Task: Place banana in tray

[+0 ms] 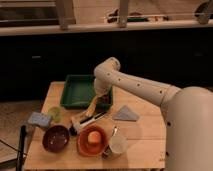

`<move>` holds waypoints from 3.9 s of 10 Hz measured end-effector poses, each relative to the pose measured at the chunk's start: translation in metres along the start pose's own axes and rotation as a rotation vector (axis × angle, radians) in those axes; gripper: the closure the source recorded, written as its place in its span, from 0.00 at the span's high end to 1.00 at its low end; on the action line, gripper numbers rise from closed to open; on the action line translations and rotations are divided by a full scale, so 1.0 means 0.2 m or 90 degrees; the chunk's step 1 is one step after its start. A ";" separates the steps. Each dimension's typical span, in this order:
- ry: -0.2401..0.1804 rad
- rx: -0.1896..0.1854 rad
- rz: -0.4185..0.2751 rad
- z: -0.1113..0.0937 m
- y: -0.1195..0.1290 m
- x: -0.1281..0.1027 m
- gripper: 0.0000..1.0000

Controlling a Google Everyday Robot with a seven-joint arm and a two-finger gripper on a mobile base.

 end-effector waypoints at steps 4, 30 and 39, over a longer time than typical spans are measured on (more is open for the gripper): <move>-0.026 0.014 0.011 -0.06 -0.04 0.03 0.01; -0.066 0.045 0.066 0.02 -0.42 0.12 0.77; -0.047 0.068 0.092 -0.06 -0.55 0.10 0.80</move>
